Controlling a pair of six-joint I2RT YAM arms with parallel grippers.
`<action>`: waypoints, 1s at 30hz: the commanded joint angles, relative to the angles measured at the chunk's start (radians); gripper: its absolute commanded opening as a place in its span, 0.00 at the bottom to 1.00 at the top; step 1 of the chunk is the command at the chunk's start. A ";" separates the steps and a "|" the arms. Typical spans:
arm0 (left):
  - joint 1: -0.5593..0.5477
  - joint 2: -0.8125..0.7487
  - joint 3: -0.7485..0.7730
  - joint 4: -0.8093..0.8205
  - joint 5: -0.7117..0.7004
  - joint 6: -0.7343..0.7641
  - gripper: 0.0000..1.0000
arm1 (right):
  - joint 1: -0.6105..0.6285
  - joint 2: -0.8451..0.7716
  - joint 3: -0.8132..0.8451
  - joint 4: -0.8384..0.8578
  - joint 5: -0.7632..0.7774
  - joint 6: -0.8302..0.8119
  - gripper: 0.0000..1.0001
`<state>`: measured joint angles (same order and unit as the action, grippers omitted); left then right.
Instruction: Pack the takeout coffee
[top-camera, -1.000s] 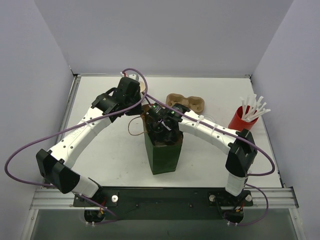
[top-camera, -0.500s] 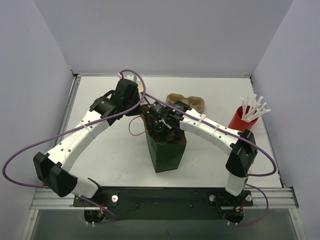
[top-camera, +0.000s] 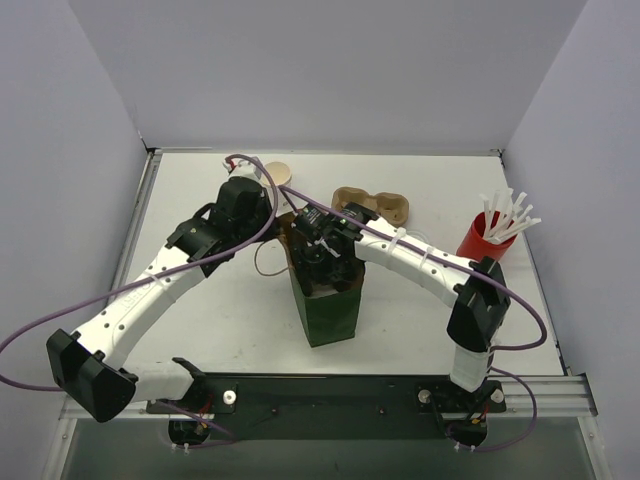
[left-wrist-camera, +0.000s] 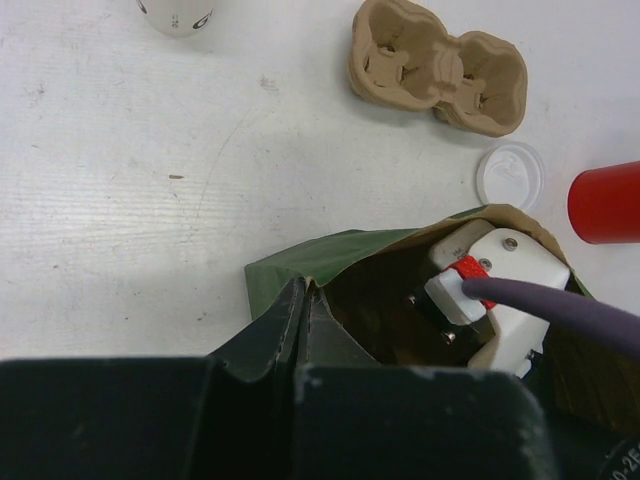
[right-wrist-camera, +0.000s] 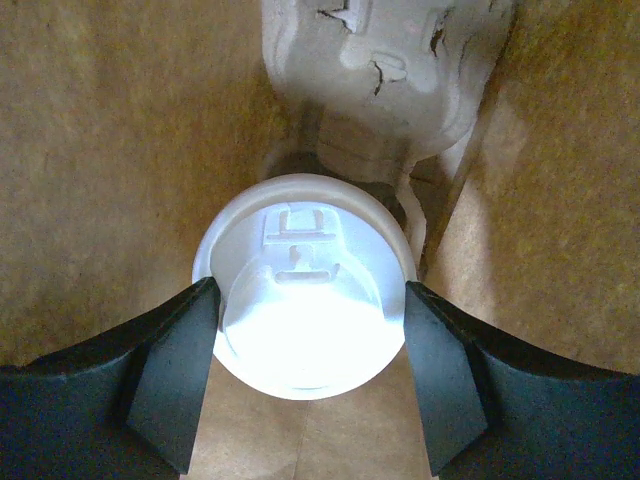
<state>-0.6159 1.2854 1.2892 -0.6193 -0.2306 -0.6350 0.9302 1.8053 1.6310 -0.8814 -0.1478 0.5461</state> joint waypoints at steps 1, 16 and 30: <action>0.004 -0.083 -0.028 0.217 -0.038 0.017 0.00 | 0.010 0.057 -0.017 -0.133 -0.006 -0.008 0.33; 0.027 -0.083 -0.016 0.228 0.079 0.145 0.36 | 0.012 0.054 -0.026 -0.128 0.013 -0.002 0.33; 0.163 0.008 0.064 0.149 0.514 0.239 0.35 | 0.010 0.034 -0.043 -0.113 0.019 0.002 0.33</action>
<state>-0.4686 1.2682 1.2835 -0.4644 0.0830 -0.4461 0.9310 1.8309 1.6230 -0.8928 -0.1474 0.5518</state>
